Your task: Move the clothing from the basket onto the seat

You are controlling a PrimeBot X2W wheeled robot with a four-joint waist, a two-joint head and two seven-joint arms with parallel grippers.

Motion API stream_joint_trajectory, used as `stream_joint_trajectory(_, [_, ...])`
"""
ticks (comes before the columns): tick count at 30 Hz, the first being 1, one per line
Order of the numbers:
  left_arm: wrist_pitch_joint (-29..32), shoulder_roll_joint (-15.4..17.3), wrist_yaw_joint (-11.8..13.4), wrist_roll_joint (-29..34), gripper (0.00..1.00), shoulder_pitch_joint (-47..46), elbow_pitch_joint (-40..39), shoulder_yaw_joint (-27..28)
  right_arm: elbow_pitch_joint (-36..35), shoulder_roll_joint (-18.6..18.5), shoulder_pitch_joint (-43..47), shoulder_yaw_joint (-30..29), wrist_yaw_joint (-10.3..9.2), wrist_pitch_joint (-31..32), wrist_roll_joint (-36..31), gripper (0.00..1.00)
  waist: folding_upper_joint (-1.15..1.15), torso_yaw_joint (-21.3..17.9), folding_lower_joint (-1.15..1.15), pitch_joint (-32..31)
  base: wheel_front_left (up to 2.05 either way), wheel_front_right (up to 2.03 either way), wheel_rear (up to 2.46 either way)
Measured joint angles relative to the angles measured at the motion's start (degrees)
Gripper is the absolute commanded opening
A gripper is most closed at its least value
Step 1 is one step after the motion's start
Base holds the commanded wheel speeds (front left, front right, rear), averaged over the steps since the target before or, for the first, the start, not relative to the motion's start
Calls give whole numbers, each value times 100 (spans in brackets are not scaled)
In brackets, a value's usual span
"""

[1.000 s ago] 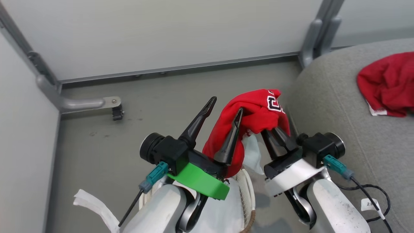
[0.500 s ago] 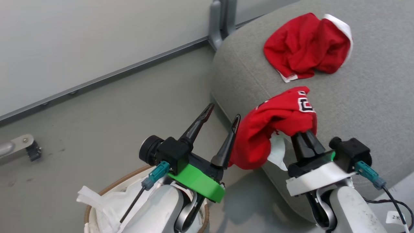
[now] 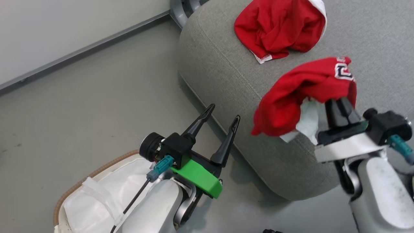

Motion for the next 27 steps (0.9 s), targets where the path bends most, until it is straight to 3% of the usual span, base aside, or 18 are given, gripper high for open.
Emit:
stream_joint_trajectory(9, [0, 70, -5, 392, 100, -273, 115, 146, 878, -1444, -1942, -547, 0, 0, -129, 0, 0, 92, 1, 716, 0, 0, 0])
stream_joint_trajectory(13, [0, 133, -46, 497, 100, -480, 168, 94, 1414, -1866, -2717, -799, 0, 1, -135, 0, 0, 260, 1, 1069, 0, 0, 0])
stream_joint_trajectory(20, [0, 149, -75, 581, 100, -798, 178, 16, 2469, -2331, -3720, -948, 0, 0, -328, 0, 0, 616, 1, 1678, 0, 0, 0])
stream_joint_trajectory(27, [0, 142, -97, 601, 100, -1003, 188, -153, 4056, -2765, -4282, -1024, 0, 15, -539, 0, 0, 1071, 1, 2262, 0, 0, 0])
